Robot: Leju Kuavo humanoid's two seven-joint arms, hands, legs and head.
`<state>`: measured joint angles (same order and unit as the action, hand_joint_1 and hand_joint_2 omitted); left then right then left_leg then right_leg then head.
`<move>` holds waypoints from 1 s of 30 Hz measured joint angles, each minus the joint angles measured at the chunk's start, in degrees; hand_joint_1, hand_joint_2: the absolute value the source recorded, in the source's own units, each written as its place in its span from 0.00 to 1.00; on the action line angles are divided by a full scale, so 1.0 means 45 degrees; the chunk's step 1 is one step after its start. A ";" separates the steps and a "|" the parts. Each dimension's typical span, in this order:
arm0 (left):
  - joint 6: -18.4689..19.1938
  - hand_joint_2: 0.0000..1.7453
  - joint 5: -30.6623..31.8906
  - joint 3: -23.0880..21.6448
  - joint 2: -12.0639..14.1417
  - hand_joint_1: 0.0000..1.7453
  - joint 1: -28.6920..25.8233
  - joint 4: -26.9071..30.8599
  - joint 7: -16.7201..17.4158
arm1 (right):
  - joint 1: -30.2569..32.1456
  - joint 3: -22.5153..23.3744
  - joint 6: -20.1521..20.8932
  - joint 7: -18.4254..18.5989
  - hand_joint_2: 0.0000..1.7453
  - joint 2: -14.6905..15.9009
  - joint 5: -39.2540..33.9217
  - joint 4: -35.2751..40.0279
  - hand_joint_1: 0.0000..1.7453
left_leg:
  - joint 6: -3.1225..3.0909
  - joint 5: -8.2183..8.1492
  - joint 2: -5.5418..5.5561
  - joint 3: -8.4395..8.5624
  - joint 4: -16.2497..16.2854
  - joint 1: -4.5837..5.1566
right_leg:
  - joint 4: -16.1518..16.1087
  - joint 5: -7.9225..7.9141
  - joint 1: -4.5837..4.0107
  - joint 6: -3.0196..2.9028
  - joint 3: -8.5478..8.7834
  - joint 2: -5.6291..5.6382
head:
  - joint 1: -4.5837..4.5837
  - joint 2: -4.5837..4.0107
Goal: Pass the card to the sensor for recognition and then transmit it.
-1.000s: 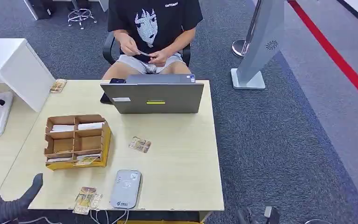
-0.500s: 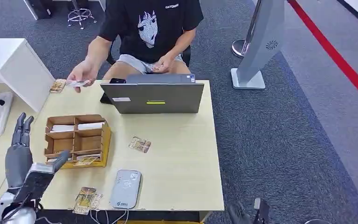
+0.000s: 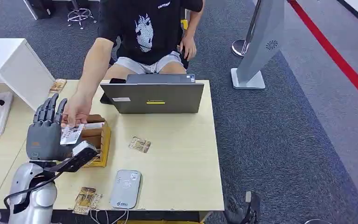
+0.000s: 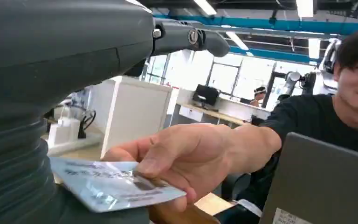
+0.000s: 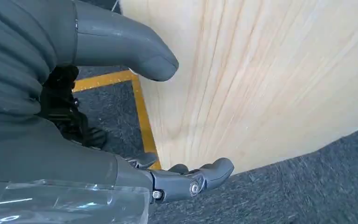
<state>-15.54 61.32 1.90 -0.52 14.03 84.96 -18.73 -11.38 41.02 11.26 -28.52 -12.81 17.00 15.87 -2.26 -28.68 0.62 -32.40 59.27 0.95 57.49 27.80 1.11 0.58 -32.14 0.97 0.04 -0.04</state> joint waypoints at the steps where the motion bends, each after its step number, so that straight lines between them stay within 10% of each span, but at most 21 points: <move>1: -0.0168 1.00 0.0341 -0.0209 0.0078 1.00 0.0128 -0.0131 0.0144 | -0.0024 -0.0039 -0.0015 0.0014 1.00 -0.0019 0.0068 0.0000 0.00 | 0.0000 0.0001 0.0000 0.0000 0.0000 0.0000 | 0.0000 0.0000 0.0000 0.0000 0.0000 0.0000 | 0.0000 0.0000; 16: -0.3130 1.00 0.5802 -0.2699 0.1141 1.00 0.1530 -0.1582 0.1951 | -0.0246 -0.0747 -0.0723 0.0126 1.00 -0.0063 0.0641 -0.0005 0.00 | 0.0009 0.0014 -0.0022 0.0000 0.0001 -0.0008 | 0.0006 -0.0020 -0.0006 -0.0014 -0.0012 0.0035 | 0.0000 0.0000; 30: -0.4608 1.00 0.5856 -0.3214 0.0914 1.00 0.0013 -0.0584 0.1355 | -0.0247 -0.0932 -0.0952 -0.0083 1.00 -0.0068 0.0170 -0.0010 0.00 | 0.0010 0.0012 -0.0041 -0.0003 0.0000 -0.0013 | 0.0007 -0.0016 -0.0009 -0.0013 -0.0013 0.0051 | 0.0000 0.0000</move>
<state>-36.28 87.67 -12.57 3.59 14.09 82.33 -12.63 -12.49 36.83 6.97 -28.90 -13.11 17.77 15.82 -2.22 -28.63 0.44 -32.41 59.27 0.89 57.52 27.73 1.07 0.52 -32.20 1.20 0.04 -0.04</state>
